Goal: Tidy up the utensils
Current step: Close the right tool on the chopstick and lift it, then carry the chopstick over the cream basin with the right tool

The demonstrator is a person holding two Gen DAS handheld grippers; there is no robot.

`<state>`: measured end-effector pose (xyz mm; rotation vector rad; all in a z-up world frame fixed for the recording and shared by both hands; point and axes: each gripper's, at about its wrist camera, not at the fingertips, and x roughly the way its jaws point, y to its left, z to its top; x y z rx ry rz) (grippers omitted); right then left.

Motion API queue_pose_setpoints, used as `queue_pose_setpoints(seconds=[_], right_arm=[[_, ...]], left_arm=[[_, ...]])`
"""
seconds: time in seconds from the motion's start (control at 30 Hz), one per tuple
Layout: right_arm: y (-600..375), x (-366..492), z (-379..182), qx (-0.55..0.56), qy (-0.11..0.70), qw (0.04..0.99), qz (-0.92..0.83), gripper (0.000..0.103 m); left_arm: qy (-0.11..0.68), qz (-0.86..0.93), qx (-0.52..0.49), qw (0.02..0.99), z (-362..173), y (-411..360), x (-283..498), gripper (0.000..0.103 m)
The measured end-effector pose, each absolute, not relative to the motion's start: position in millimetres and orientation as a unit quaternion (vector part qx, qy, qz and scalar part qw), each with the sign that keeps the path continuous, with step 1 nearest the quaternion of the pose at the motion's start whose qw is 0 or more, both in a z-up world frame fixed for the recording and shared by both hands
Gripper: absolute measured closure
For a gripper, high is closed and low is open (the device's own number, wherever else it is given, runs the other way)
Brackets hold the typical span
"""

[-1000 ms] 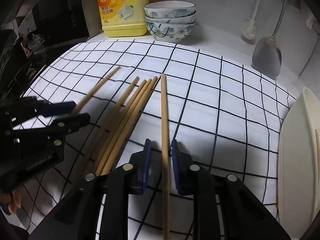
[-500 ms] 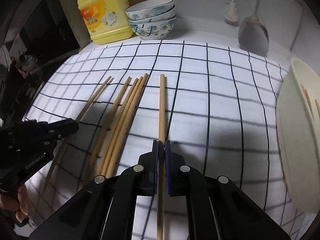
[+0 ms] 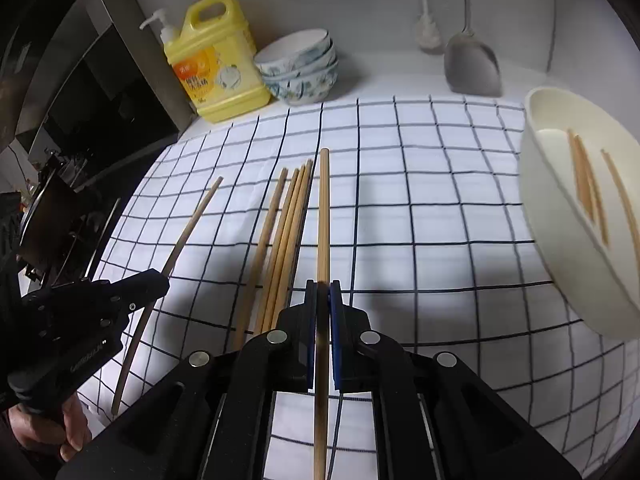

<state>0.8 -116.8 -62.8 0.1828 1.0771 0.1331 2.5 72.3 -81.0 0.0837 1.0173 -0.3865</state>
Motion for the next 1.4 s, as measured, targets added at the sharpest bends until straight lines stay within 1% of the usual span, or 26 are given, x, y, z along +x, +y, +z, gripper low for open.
queue_pose_setpoints(seconds=[0.27, 0.6, 0.93, 1.17, 1.4], right_arm=[[-145.5, -26.1, -23.2, 0.110, 0.472, 0.875, 0.001, 0.097], [-227.7, -65.5, 8.4, 0.149, 0.437, 0.884, -0.079, 0.097], [-343.2, -66.2, 36.3, 0.141, 0.403, 0.901, -0.075, 0.097], [-410.4, -51.4, 30.5, 0.173, 0.393, 0.900, -0.076, 0.097], [-424.5, -42.2, 22.2, 0.179, 0.393, 0.896, -0.098, 0.097]], left_arm=[[0.448, -0.261, 0.060, 0.853, -51.8, 37.0, -7.5, 0.096], [0.421, -0.327, 0.081, 0.842, -27.0, -32.5, -18.6, 0.096], [0.420, -0.314, 0.058, 0.849, -3.6, -140.1, -12.8, 0.096], [0.426, -0.302, 0.057, 0.851, 9.0, -201.4, 3.1, 0.096], [0.428, -0.329, 0.076, 0.838, 1.3, -242.2, 25.7, 0.096]])
